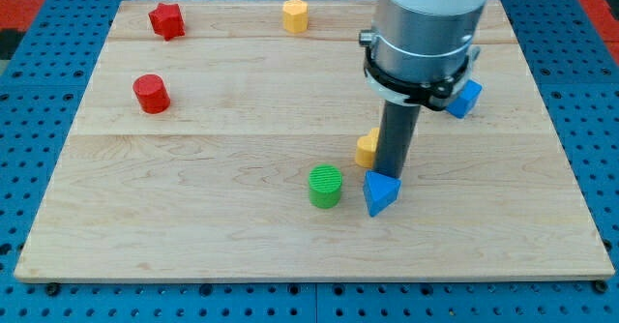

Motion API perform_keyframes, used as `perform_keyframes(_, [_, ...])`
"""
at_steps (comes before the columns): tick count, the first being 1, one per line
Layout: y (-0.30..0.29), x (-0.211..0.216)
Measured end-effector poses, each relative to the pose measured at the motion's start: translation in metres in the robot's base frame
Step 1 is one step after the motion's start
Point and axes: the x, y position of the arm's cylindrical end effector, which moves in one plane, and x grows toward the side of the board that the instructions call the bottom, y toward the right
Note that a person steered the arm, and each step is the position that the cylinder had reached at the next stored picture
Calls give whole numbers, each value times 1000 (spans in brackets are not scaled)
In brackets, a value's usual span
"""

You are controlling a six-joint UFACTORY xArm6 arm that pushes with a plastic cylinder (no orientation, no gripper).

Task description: Slide the yellow heart to the left of the blue triangle

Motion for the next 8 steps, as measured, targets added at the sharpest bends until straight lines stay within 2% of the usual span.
perform_keyframes(1, [0, -3])
perform_keyframes(3, [35, -19])
perform_keyframes(5, [24, -19])
perform_keyframes(6, [-2, -11])
perform_keyframes(7, [-27, -36])
perform_keyframes(8, [-81, -57])
